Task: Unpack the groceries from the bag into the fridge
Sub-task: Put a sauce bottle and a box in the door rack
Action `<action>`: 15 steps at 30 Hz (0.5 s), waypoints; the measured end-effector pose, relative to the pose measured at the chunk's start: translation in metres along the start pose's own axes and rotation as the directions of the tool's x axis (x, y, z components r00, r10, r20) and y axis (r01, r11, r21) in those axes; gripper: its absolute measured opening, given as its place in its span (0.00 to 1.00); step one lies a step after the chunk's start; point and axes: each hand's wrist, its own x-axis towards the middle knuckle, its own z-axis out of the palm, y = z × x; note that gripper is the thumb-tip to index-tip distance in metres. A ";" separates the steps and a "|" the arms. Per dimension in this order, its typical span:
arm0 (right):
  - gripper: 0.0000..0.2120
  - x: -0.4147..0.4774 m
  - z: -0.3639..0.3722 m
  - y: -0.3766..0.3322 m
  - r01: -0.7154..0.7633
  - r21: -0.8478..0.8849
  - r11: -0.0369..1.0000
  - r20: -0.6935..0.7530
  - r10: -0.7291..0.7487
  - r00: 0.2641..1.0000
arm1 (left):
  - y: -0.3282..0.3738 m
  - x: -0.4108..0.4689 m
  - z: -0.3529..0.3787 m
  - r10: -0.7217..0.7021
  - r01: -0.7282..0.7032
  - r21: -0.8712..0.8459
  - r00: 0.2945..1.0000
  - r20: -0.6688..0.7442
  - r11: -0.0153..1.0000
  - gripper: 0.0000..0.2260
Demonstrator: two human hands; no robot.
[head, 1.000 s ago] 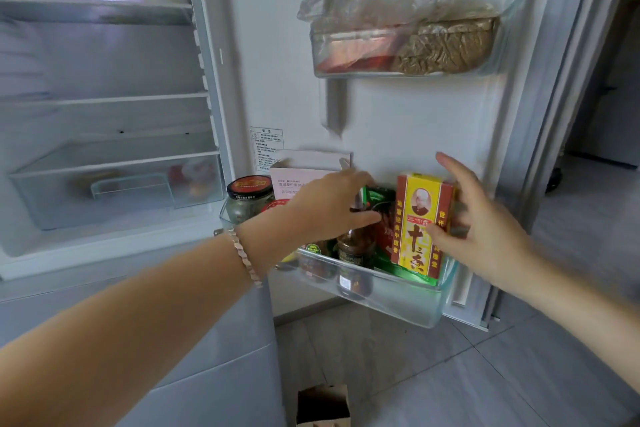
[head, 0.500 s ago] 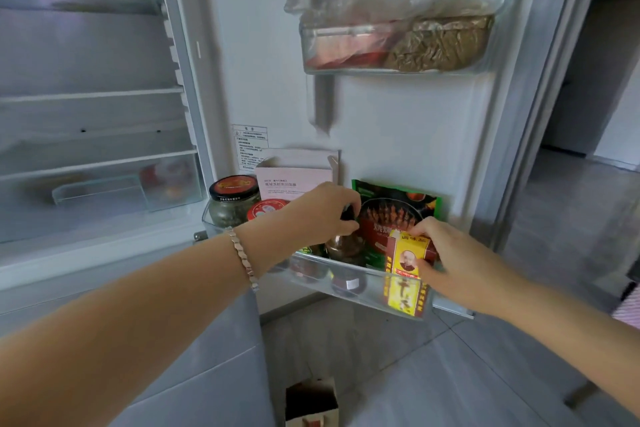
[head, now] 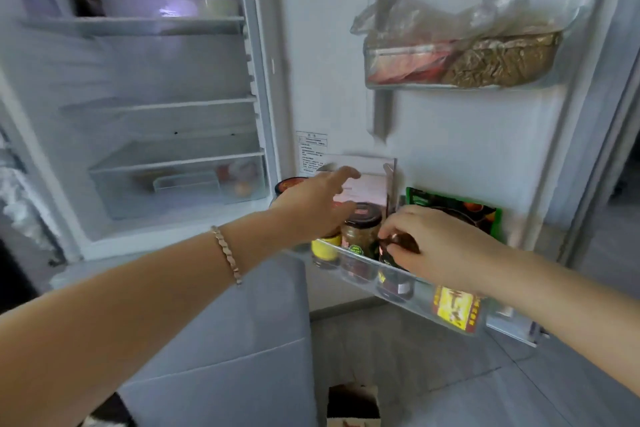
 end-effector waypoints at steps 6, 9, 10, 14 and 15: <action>0.09 0.034 0.028 -0.060 0.334 0.117 0.935 0.273 -0.354 0.895 | -0.042 -0.097 0.000 -0.530 0.529 0.152 0.847 -0.033 0.835 0.09; 0.13 0.030 0.060 -0.094 0.473 0.092 0.876 0.399 -0.468 0.789 | -0.037 -0.177 0.022 -0.758 0.751 0.152 0.652 -0.018 0.643 0.11; 0.13 0.024 0.071 -0.107 0.528 0.078 0.845 0.435 -0.506 0.745 | -0.028 -0.206 0.031 -0.821 0.812 0.151 0.571 -0.002 0.564 0.10; 0.14 -0.036 0.100 -0.170 0.732 0.048 0.679 0.608 -0.602 0.519 | 0.037 -0.322 0.064 -0.972 0.970 0.092 0.215 0.089 0.223 0.12; 0.14 -0.056 0.104 -0.188 0.778 0.065 0.625 0.628 -0.631 0.455 | 0.052 -0.352 0.068 -0.989 0.987 0.076 0.134 0.070 0.139 0.13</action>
